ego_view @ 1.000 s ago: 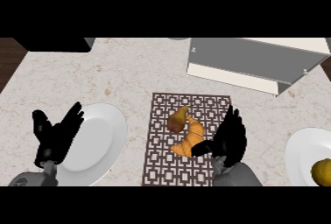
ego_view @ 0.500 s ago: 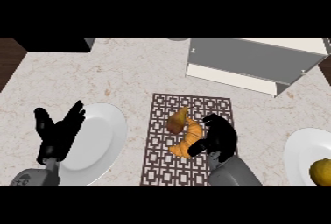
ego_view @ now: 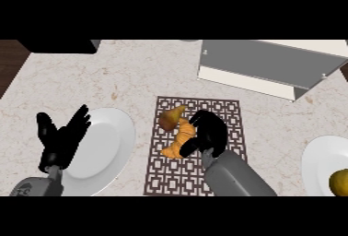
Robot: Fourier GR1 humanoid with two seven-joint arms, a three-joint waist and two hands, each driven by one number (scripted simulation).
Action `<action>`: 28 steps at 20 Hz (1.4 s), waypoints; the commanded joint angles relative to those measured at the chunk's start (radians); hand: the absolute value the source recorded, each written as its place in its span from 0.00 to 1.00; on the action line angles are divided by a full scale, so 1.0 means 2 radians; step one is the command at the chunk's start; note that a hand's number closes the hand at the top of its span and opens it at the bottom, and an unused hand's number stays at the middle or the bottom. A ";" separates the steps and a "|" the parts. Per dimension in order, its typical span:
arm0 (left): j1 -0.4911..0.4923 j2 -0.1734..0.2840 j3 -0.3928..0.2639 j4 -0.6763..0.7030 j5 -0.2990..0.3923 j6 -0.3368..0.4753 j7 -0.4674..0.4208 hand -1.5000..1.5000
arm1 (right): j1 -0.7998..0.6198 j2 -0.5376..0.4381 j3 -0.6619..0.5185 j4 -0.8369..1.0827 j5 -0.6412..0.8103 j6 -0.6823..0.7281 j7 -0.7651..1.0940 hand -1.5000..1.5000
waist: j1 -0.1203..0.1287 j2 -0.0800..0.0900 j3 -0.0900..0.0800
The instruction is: Pick the croissant from the placemat and place it in the tiered shelf
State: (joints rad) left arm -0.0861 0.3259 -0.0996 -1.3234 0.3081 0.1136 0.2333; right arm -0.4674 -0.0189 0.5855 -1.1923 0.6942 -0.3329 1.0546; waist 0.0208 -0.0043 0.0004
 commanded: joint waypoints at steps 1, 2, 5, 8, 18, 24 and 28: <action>0.004 0.003 0.005 0.002 0.006 -0.007 0.006 0.50 | -0.055 -0.011 -0.011 0.012 -0.080 0.105 -0.090 1.00 | 0.008 0.007 0.000; 0.013 -0.012 -0.008 -0.004 -0.009 0.009 0.000 0.50 | -0.064 -0.007 -0.021 0.021 -0.085 0.101 -0.114 1.00 | 0.003 0.005 0.000; 0.000 -0.024 -0.006 0.009 -0.021 0.025 0.009 0.50 | -0.086 -0.007 -0.020 0.014 -0.057 0.105 -0.132 1.00 | -0.007 0.003 0.000; 0.040 0.004 0.005 -0.032 -0.007 0.001 0.022 0.50 | -0.081 0.009 0.006 -0.057 -0.010 0.062 -0.074 1.00 | -0.006 0.000 0.000; 0.032 -0.006 0.012 -0.010 -0.011 0.002 0.012 0.50 | -0.221 -0.026 -0.082 -0.251 0.076 0.179 0.103 1.00 | -0.019 -0.004 -0.001; 0.021 -0.008 0.022 0.001 -0.012 -0.003 0.007 0.50 | -0.295 -0.031 -0.141 -0.268 0.087 0.255 0.138 1.00 | -0.014 -0.001 -0.001; 0.018 -0.010 0.026 0.008 -0.013 -0.001 0.009 0.50 | -0.299 -0.078 -0.207 -0.289 0.048 0.294 0.113 1.00 | -0.018 -0.001 -0.001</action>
State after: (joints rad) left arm -0.0504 0.3079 -0.0568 -1.3425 0.2820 0.1130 0.2443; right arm -1.0081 -0.1366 0.2579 -1.7165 0.8246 0.0965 1.1265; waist -0.0105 -0.0100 0.0040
